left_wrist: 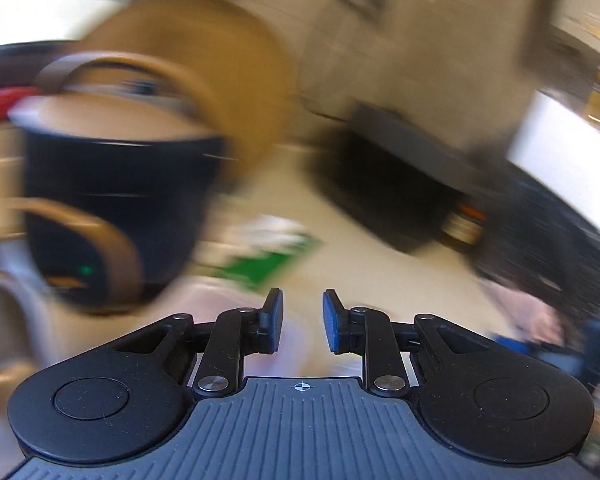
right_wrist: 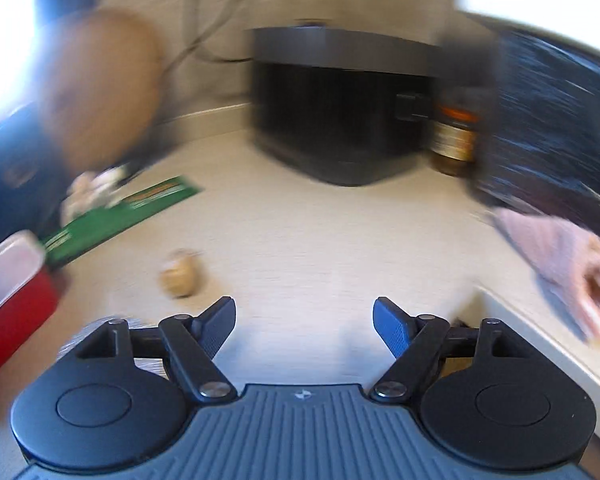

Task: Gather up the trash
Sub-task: 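Raise both grippers back up to the counter, then grasp the silver scrubber with the right gripper while the left grasps the tray rim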

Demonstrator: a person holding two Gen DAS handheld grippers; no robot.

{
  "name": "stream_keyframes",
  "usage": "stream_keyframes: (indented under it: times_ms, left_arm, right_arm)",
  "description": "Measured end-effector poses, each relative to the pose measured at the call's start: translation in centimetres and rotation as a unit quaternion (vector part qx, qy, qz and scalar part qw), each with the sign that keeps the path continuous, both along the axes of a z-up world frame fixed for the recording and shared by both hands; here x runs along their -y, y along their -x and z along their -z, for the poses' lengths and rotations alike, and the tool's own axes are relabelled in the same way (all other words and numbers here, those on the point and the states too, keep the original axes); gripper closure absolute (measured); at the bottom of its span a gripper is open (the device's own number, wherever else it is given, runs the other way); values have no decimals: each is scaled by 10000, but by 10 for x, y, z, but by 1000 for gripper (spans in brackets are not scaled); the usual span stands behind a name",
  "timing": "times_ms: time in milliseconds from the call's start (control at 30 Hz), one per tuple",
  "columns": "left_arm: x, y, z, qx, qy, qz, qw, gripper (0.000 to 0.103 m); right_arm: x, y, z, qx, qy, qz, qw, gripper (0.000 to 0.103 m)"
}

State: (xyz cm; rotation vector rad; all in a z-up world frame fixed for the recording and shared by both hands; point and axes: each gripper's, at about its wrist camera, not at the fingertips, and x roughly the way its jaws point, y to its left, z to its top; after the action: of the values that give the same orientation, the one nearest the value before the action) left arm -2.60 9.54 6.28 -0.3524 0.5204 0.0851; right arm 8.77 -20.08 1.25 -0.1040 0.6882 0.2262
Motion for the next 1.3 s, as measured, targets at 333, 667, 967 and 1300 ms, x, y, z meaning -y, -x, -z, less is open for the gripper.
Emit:
stream_keyframes:
  times_ms: [333,667,967,1300]
  left_arm:
    - [-50,12,36,-834,-197,-843,9928,78]
    - [-60,-1,67,-1220,39,-726,9899,76]
    - [-45,-2,82,-1530,358,-350,9870,85]
    - [-40,8,88,-1710,678,-745,9801,89]
  right_arm:
    - [-75,19,9,-89,303,-1036,9941,18]
    - [-99,28,30,-478,316,-1605,9854,16]
    - [-97,22,46,-860,67,-1694,9818,1]
    - [-100,21,52,-891,223,-1707,9810,0]
